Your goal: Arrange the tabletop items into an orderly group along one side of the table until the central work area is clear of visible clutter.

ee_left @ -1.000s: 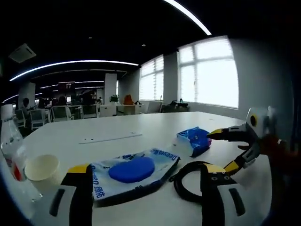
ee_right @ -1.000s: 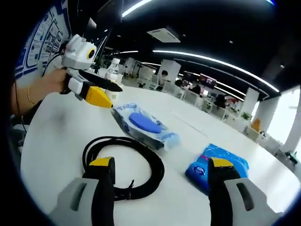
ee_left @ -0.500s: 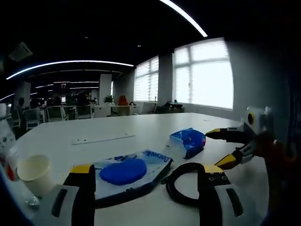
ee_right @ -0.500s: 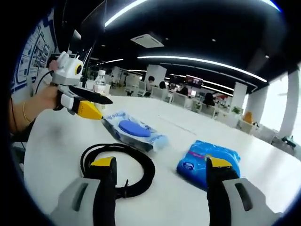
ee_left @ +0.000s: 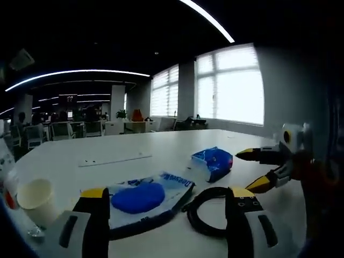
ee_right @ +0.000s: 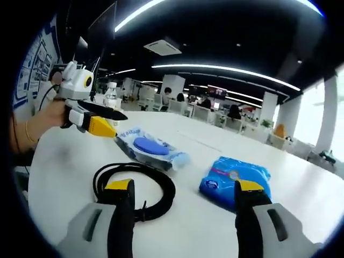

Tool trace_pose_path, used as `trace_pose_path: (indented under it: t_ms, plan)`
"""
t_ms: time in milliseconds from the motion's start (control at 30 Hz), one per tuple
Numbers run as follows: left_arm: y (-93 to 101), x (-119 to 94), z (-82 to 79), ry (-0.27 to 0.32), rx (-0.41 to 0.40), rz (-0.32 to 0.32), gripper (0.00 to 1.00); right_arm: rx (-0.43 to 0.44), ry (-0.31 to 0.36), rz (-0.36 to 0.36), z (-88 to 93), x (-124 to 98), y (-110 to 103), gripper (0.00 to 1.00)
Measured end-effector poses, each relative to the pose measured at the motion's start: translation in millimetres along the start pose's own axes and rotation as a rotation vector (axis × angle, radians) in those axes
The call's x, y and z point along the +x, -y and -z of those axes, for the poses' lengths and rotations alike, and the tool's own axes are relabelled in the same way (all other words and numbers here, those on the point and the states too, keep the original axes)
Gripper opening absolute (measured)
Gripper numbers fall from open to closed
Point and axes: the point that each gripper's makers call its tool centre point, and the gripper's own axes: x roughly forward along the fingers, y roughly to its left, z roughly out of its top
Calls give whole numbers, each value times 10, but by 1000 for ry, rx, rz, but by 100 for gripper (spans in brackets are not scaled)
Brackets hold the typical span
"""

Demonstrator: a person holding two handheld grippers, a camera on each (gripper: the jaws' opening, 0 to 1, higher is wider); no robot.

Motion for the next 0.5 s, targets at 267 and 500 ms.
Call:
trace_pose_path:
  t_ms: [267,500]
  plan:
    - [68,37,1,-4,14,16,87,35,-1,26,10,-107,139,70]
    - [144,86,20,-13,18,32,86,32,-26,47,62,-211,255,69]
